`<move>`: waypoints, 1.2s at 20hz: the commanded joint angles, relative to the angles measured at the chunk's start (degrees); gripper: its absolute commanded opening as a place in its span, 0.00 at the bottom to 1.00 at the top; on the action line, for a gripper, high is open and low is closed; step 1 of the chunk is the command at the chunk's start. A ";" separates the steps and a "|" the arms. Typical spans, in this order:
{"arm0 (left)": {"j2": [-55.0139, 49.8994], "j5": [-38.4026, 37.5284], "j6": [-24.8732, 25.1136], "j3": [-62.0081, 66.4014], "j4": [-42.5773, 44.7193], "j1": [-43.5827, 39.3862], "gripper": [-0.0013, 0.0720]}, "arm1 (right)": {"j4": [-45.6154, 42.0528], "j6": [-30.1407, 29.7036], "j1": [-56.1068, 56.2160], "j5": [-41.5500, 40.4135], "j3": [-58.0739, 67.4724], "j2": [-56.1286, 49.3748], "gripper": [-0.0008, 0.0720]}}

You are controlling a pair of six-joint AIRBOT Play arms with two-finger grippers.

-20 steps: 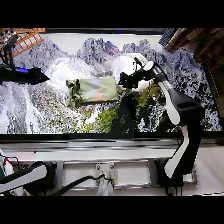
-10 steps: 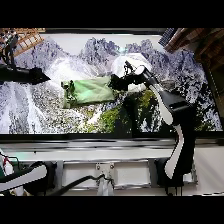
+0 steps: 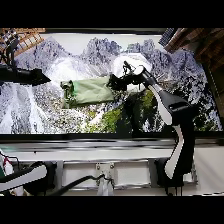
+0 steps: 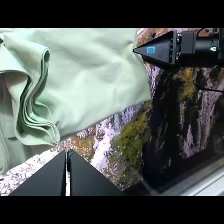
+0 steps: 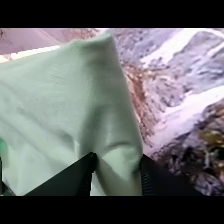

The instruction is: Fold the clothes and pants, and hang the long-sleeved shirts on hangers.

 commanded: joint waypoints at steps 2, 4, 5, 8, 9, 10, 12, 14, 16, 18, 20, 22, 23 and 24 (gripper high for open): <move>-0.02 -0.20 0.02 -0.02 0.02 -0.02 0.05 | 0.31 -0.66 1.55 -1.46 0.07 0.07 0.24; -0.02 -0.22 0.04 -0.02 0.02 -0.02 0.05 | 0.52 -0.50 1.70 -2.29 0.07 0.13 0.04; -0.02 -0.22 0.02 -0.02 0.02 -0.02 0.04 | 0.52 -0.35 1.51 -2.16 0.07 0.39 0.04; -0.02 -0.22 0.04 -0.02 0.02 -0.02 0.04 | 0.42 1.14 -0.74 -1.01 0.07 3.08 0.04; -0.02 -0.22 0.04 -0.02 0.02 -0.02 0.05 | 0.44 1.77 -2.14 -1.01 0.07 4.81 0.04; -0.02 -0.22 0.04 -0.02 0.02 -0.02 0.04 | 0.42 2.25 -3.61 -1.09 0.07 6.64 0.04; -0.02 -0.22 0.02 -0.02 0.00 -0.02 0.04 | 0.42 3.78 -7.32 -1.16 0.09 10.73 0.04; -0.02 -0.22 0.00 -0.02 -0.02 -0.02 0.04 | 0.17 4.90 -11.47 -1.40 0.09 14.88 0.04; -0.02 -0.22 0.00 -0.02 -0.04 -0.02 0.04 | -2.23 7.37 -15.82 -2.40 0.09 18.80 0.04; -0.02 -0.22 0.02 -0.02 -0.87 -0.02 0.04 | -6.21 10.84 -20.46 -3.54 0.09 22.05 0.04; -0.02 -0.20 0.02 -0.02 -1.44 -0.26 0.04 | -8.79 13.38 -25.57 -4.63 0.13 24.20 0.04; -0.02 -0.11 0.02 -0.02 -1.46 -0.90 0.04 | -9.05 14.56 -30.25 -5.68 0.13 25.44 0.04; -0.02 0.07 0.02 -0.02 -1.46 -1.44 0.04 | -9.49 15.85 -32.57 -6.51 0.11 25.97 0.04; -0.04 0.44 0.02 -0.02 -1.49 -1.88 0.04 | -10.58 17.22 -34.62 -7.72 0.11 26.53 0.04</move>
